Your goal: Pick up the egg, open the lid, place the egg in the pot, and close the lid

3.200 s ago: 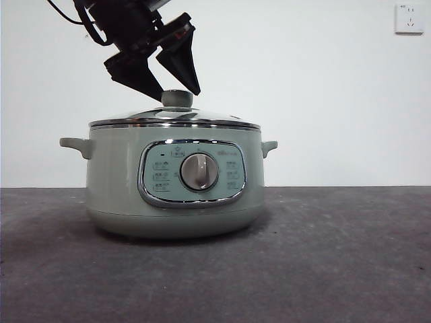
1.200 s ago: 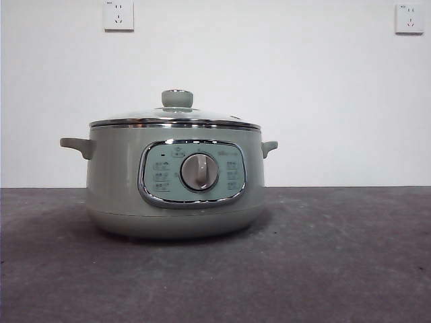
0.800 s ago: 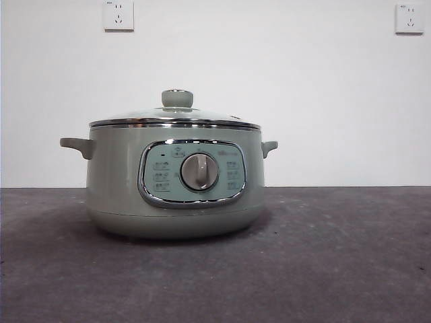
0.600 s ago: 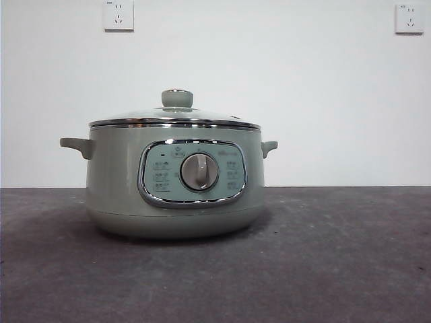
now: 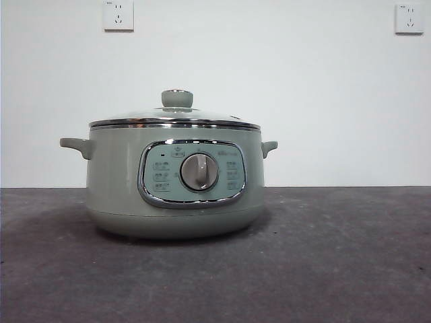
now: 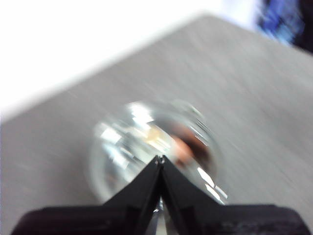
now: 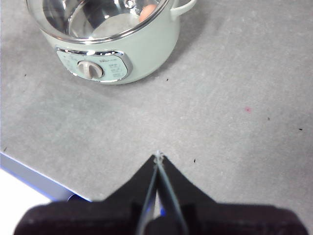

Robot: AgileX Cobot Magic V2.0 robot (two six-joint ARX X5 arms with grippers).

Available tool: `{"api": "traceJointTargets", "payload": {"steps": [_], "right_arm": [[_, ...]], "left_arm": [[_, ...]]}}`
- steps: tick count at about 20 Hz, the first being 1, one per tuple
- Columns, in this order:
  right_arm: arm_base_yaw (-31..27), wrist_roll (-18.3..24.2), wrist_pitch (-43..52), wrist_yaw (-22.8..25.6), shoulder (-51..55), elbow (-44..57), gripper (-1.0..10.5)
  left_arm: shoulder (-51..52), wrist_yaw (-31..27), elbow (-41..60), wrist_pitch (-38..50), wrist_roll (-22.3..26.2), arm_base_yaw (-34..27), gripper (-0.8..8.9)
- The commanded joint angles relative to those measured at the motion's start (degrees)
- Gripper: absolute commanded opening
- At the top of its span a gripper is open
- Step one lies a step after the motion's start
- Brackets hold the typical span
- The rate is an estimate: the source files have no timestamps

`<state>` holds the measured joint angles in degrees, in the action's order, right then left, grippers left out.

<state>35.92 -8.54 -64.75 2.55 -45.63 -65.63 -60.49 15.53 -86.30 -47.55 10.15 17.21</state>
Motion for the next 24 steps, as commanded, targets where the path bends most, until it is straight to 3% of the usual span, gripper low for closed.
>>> {"api": "traceJointTargets", "payload": {"steps": [1,4,9,13,16,24], "right_arm": [[0.02,-0.66,0.26,0.07,0.02,0.39,0.0],[0.02,-0.66,0.28,0.04,0.02,0.39,0.0],[0.02,-0.66,0.26,0.04,0.02,0.39,0.0],[0.02,-0.66,0.26,0.07,0.0,0.39,0.0],[0.02,-0.66,0.26,0.04,0.0,0.39,0.0],[0.02,-0.66,0.26,0.04,0.0,0.37,0.0]], "left_arm": [[6.36,2.97,2.71,5.62,1.73,-5.55,-0.02],[15.93,2.99,13.31,12.94,2.6,-13.14,-0.02],[32.74,-0.57,40.54,26.23,1.22,-22.23,-0.02],[42.95,-0.61,61.51,36.61,-5.49,-23.82,-0.02],[48.3,-0.63,72.61,40.87,-7.48,-23.82,-0.02],[60.46,-3.67,85.77,37.94,-11.26,-23.82,-0.02]]}}
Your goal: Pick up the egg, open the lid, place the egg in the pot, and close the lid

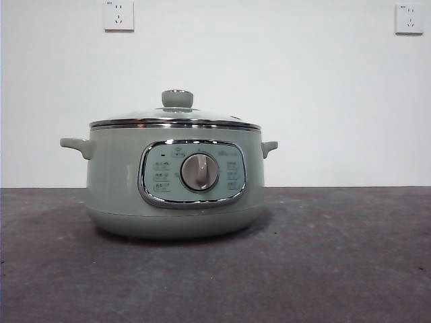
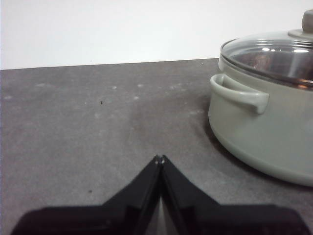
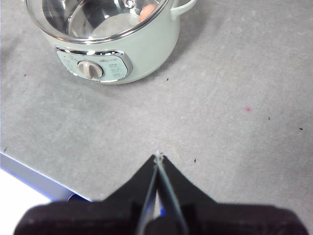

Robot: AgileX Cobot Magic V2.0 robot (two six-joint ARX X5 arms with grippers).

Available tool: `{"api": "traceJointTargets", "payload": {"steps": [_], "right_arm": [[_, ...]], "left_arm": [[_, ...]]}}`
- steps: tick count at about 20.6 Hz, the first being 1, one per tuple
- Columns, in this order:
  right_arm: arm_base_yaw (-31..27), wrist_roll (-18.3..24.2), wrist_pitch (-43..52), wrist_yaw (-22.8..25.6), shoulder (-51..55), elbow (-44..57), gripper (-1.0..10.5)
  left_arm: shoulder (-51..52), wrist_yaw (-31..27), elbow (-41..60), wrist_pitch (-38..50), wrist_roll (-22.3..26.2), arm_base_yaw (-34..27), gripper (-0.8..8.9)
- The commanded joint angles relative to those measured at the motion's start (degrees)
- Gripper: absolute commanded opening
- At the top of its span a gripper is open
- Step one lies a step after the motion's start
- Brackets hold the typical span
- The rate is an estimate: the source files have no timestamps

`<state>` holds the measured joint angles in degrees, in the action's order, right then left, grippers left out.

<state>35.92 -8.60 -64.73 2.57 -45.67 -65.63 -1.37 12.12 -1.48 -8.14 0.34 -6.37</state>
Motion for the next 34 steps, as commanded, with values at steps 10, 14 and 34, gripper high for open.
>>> {"api": "traceJointTargets", "payload": {"steps": [10,14,34], "right_arm": [[0.02,-0.39,0.24,0.04,-0.31,0.33,0.0],[0.02,-0.39,0.24,0.04,-0.31,0.33,0.0],[-33.48,13.7,44.46,-3.17,32.02,34.36,0.0]], "left_arm": [[-0.28,0.04,0.92,-1.03,-1.66,-0.24,-0.02],[-1.27,0.04,0.92,-1.03,-1.66,-0.24,-0.02],[-2.56,0.04,0.92,-1.03,-1.66,-0.24,-0.02]]}}
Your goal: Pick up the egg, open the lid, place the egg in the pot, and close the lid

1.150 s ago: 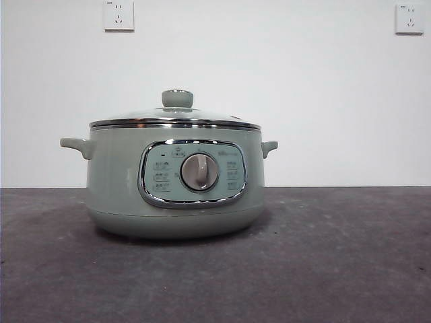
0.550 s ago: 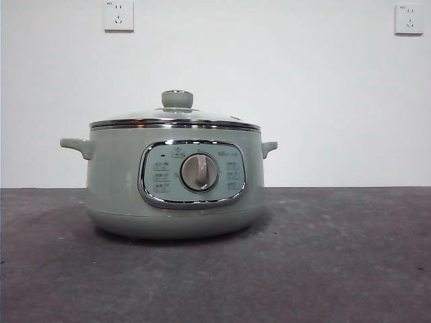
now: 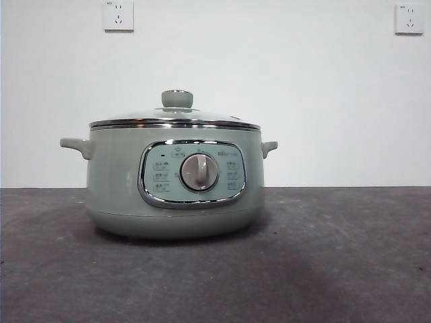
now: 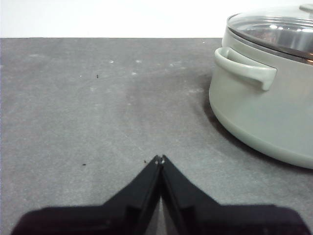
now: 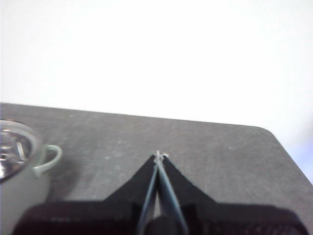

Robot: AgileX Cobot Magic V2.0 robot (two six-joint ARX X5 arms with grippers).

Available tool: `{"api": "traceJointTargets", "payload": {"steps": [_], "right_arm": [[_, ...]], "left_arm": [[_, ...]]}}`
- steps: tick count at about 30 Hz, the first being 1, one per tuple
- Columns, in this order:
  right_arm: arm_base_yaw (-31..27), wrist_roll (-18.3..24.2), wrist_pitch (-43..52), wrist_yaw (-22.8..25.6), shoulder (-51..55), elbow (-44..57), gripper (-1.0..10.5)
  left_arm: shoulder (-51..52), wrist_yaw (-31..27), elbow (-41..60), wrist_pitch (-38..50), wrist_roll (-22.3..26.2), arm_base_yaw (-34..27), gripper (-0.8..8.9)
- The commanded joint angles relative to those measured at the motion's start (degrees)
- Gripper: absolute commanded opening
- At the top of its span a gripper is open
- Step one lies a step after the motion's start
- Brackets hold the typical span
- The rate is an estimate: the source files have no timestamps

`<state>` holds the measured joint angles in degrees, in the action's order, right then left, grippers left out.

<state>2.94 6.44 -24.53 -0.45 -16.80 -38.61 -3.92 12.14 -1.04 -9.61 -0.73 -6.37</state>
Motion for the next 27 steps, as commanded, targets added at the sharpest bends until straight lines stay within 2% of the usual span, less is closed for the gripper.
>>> {"api": "traceJointTargets", "payload": {"steps": [1,6,11,13,17,27], "right_arm": [[-0.7,-2.01,6.58,0.02,4.66,10.51,0.0],[-0.76,-6.47,17.0,0.02,11.56,26.32,0.0],[-0.76,-12.35,18.56,0.04,16.44,35.47,0.0],[-0.76,-12.92,19.19,0.02,16.35,37.73,0.0],[-0.76,-11.8,13.9,0.15,16.35,37.79,0.0],[-0.74,-12.28,14.05,0.28,16.31,37.79,0.0]], "left_arm": [[0.0,0.02,0.48,0.44,-0.59,-0.24,-0.01],[0.0,0.02,0.48,0.44,-0.59,-0.24,-0.02],[0.0,0.02,0.48,0.44,-0.59,-0.24,-0.02],[0.0,0.02,0.48,0.42,-0.59,-0.24,-0.02],[0.0,0.02,0.48,0.44,-0.59,-0.24,-0.02],[-0.22,0.02,0.48,0.42,-0.59,-0.24,-0.02]]}}
